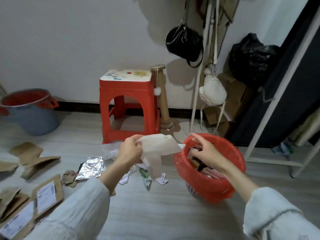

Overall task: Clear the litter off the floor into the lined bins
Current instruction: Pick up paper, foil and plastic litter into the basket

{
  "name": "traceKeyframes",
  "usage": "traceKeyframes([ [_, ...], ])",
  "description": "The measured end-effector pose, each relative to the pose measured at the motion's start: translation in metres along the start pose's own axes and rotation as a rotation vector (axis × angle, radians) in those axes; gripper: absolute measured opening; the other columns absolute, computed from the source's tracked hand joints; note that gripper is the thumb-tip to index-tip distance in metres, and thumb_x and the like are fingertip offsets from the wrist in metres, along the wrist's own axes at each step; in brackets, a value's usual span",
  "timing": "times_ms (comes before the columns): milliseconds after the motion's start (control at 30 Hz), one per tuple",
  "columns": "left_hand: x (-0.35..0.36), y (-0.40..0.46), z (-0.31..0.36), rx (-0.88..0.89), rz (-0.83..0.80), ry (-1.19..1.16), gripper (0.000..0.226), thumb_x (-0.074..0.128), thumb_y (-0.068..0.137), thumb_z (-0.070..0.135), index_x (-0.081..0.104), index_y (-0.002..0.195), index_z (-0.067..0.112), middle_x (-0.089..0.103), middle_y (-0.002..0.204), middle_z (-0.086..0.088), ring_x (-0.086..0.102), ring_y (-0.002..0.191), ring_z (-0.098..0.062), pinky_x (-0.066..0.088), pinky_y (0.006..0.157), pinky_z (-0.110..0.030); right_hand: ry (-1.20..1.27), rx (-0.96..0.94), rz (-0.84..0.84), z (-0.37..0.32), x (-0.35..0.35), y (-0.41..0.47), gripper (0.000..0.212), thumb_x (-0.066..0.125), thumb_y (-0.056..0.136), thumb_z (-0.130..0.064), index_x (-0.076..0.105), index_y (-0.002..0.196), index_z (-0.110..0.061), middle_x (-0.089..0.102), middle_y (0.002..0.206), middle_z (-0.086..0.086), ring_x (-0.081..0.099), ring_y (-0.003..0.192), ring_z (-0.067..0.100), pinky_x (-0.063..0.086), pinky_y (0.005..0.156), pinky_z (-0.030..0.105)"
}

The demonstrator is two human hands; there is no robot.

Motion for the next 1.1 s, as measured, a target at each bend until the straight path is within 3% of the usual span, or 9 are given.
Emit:
traceKeyframes([
  [133, -0.012, -0.03, 0.007, -0.114, -0.066, -0.176, 0.033, 0.037, 0.094, 0.004, 0.061, 0.114, 0.01, 0.063, 0.094, -0.011, 0.062, 0.072, -0.021, 0.055, 0.049, -0.027, -0.365, -0.217, -0.118, -0.024, 0.02, -0.05, 0.072, 0.066, 0.084, -0.027, 0.029, 0.145, -0.028, 0.04, 0.142, -0.007, 0.033, 0.134, 0.014, 0.03, 0.108, 0.029],
  [233, -0.021, -0.05, 0.018, -0.087, -0.145, -0.247, 0.027, 0.043, 0.093, 0.007, 0.062, 0.112, 0.008, 0.063, 0.086, -0.008, 0.063, 0.07, -0.02, 0.056, 0.051, -0.027, -0.316, -0.219, 0.01, -0.04, 0.017, -0.061, 0.044, 0.063, 0.082, -0.046, 0.057, 0.117, -0.019, 0.06, 0.115, 0.001, 0.054, 0.11, 0.02, 0.043, 0.086, 0.033],
  [300, -0.028, -0.061, 0.025, -0.068, -0.192, -0.341, 0.024, 0.049, 0.093, 0.011, 0.062, 0.113, 0.006, 0.064, 0.084, -0.007, 0.065, 0.065, -0.019, 0.055, 0.051, -0.027, -0.301, -0.193, 0.058, -0.048, 0.017, -0.065, 0.046, 0.056, 0.081, -0.055, 0.059, 0.103, -0.014, 0.066, 0.097, 0.005, 0.06, 0.092, 0.025, 0.048, 0.075, 0.039],
  [467, -0.038, -0.073, 0.03, -0.161, -0.365, -0.765, 0.041, 0.047, 0.096, 0.034, 0.043, 0.133, 0.016, 0.057, 0.121, -0.014, 0.065, 0.098, -0.029, 0.06, 0.068, -0.036, 0.003, -0.222, 0.235, -0.058, 0.017, -0.071, 0.023, 0.058, 0.091, -0.025, 0.06, 0.109, -0.012, 0.068, 0.104, 0.007, 0.064, 0.095, 0.023, 0.051, 0.085, 0.044],
  [633, -0.041, -0.071, 0.02, 0.199, -0.356, -0.225, 0.046, 0.056, 0.092, 0.023, 0.044, 0.135, 0.032, 0.058, 0.124, 0.003, 0.06, 0.102, -0.01, 0.052, 0.079, -0.022, 0.475, -0.209, 0.091, -0.073, 0.016, -0.08, 0.016, 0.056, 0.091, -0.008, 0.062, 0.105, -0.011, 0.07, 0.094, 0.002, 0.069, 0.073, 0.005, 0.056, 0.066, 0.021],
  [733, -0.04, -0.068, 0.018, 0.173, -0.515, -0.293, 0.043, 0.065, 0.084, 0.027, 0.052, 0.125, 0.033, 0.066, 0.114, 0.006, 0.064, 0.102, -0.01, 0.051, 0.083, -0.024, 0.506, -0.186, 0.089, -0.079, 0.021, -0.083, 0.013, 0.057, 0.09, -0.01, 0.064, 0.1, -0.006, 0.069, 0.078, -0.001, 0.063, 0.055, -0.002, 0.047, 0.048, 0.011],
  [900, -0.034, -0.059, 0.02, 0.12, -0.163, -0.277, 0.02, 0.072, 0.078, 0.028, 0.06, 0.092, 0.022, 0.069, 0.093, 0.004, 0.067, 0.086, -0.014, 0.055, 0.075, -0.032, 0.67, -0.055, -0.015, -0.093, 0.028, -0.081, 0.043, 0.036, 0.099, -0.036, 0.063, 0.076, -0.011, 0.054, 0.042, -0.01, 0.05, 0.041, 0.001, 0.037, 0.042, 0.013],
  [967, -0.034, -0.053, 0.018, 0.078, -0.045, -0.324, 0.026, 0.073, 0.077, 0.031, 0.06, 0.093, 0.016, 0.068, 0.092, 0.0, 0.066, 0.084, -0.017, 0.055, 0.073, -0.036, 0.711, -0.038, -0.159, -0.097, 0.032, -0.08, 0.055, 0.03, 0.097, -0.046, 0.068, 0.095, -0.007, 0.063, 0.053, -0.007, 0.059, 0.051, 0.002, 0.045, 0.053, 0.019],
  [1100, -0.03, -0.052, 0.017, 0.031, 0.242, -0.238, 0.043, 0.071, 0.075, 0.044, 0.055, 0.096, 0.01, 0.06, 0.086, 0.001, 0.061, 0.087, -0.023, 0.047, 0.069, -0.033, 0.398, -0.024, -0.184, -0.097, 0.047, -0.079, 0.033, 0.065, 0.085, -0.027, 0.062, 0.112, -0.008, 0.072, 0.1, 0.006, 0.07, 0.092, 0.019, 0.055, 0.087, 0.039],
])
Point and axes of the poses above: each hand's wrist, its own y-axis towards the middle knuckle, its own x-axis out of the palm, z = x × y, the point moved 1 cm from there along y, towards the middle knuckle
